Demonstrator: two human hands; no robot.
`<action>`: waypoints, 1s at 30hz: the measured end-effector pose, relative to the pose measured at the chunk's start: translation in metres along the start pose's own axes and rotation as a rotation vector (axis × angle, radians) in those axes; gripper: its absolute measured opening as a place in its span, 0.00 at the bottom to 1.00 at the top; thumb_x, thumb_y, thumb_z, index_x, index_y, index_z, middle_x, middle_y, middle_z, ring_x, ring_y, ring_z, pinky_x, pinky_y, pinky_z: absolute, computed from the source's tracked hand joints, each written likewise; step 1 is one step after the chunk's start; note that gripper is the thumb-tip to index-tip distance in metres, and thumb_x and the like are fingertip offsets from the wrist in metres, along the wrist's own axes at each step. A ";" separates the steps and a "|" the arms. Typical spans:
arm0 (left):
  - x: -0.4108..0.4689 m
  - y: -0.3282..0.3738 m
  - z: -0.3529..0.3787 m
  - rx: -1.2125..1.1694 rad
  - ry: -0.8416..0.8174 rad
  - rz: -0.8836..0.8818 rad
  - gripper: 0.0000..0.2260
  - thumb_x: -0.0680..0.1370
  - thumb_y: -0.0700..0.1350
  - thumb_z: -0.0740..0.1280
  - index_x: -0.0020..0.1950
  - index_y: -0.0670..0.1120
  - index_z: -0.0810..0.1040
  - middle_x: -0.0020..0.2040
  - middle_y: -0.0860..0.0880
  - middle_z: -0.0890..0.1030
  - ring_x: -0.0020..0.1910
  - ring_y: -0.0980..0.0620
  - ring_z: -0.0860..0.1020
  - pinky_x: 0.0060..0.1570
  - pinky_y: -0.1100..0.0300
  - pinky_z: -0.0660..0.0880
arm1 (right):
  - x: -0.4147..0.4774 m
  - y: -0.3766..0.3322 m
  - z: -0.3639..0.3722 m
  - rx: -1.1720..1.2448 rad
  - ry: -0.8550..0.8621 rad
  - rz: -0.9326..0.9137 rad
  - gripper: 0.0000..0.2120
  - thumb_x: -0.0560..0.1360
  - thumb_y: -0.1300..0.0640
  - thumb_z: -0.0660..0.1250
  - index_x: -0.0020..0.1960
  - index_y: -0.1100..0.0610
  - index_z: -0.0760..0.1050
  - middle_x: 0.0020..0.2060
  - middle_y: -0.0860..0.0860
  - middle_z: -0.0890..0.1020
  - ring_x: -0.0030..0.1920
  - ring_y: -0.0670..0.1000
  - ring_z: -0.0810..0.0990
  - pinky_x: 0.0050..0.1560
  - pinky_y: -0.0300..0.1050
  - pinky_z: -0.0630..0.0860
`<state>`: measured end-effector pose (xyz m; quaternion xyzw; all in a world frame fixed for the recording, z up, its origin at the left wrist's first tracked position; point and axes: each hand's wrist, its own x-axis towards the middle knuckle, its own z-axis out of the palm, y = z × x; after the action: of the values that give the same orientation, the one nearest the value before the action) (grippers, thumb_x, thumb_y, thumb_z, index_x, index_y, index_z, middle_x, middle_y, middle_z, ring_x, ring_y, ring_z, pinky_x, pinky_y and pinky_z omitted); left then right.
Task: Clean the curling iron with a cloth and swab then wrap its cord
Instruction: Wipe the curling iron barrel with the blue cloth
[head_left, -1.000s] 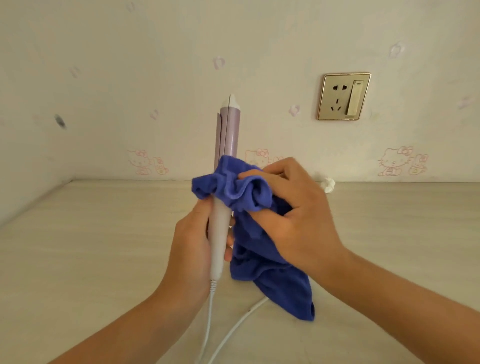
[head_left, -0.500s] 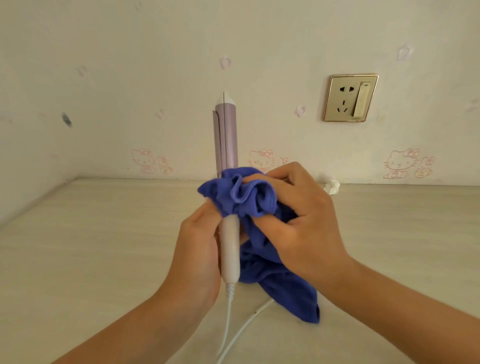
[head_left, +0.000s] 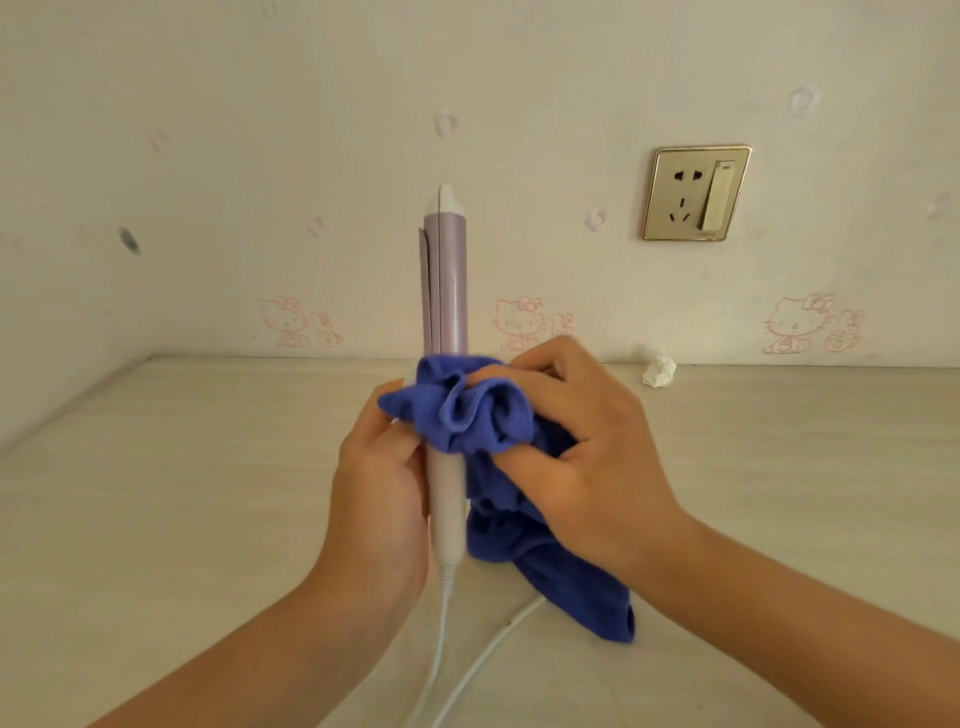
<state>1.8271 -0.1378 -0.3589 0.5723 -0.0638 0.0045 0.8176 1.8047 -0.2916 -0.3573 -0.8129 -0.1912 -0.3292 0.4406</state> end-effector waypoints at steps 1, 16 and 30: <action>-0.001 -0.001 0.001 -0.007 -0.019 -0.020 0.12 0.82 0.42 0.62 0.59 0.41 0.82 0.54 0.39 0.86 0.50 0.44 0.84 0.53 0.46 0.80 | 0.003 0.001 -0.002 0.003 0.029 0.022 0.17 0.73 0.62 0.71 0.58 0.46 0.83 0.49 0.43 0.76 0.49 0.49 0.80 0.47 0.51 0.78; 0.015 0.004 0.007 0.091 -0.055 -0.104 0.13 0.86 0.41 0.56 0.51 0.37 0.77 0.37 0.44 0.83 0.40 0.47 0.78 0.34 0.65 0.78 | 0.002 0.002 -0.004 0.035 0.065 -0.033 0.20 0.74 0.66 0.70 0.60 0.46 0.83 0.52 0.46 0.78 0.52 0.50 0.80 0.50 0.42 0.77; -0.007 -0.002 0.006 -0.074 -0.157 -0.077 0.12 0.79 0.45 0.64 0.42 0.45 0.85 0.38 0.45 0.82 0.35 0.50 0.83 0.32 0.59 0.79 | 0.000 0.000 -0.004 0.076 0.044 -0.038 0.15 0.74 0.65 0.71 0.58 0.52 0.84 0.52 0.47 0.81 0.52 0.51 0.82 0.49 0.51 0.78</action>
<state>1.8200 -0.1440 -0.3598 0.5421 -0.1060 -0.0742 0.8303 1.8038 -0.2951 -0.3556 -0.7844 -0.2095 -0.3478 0.4690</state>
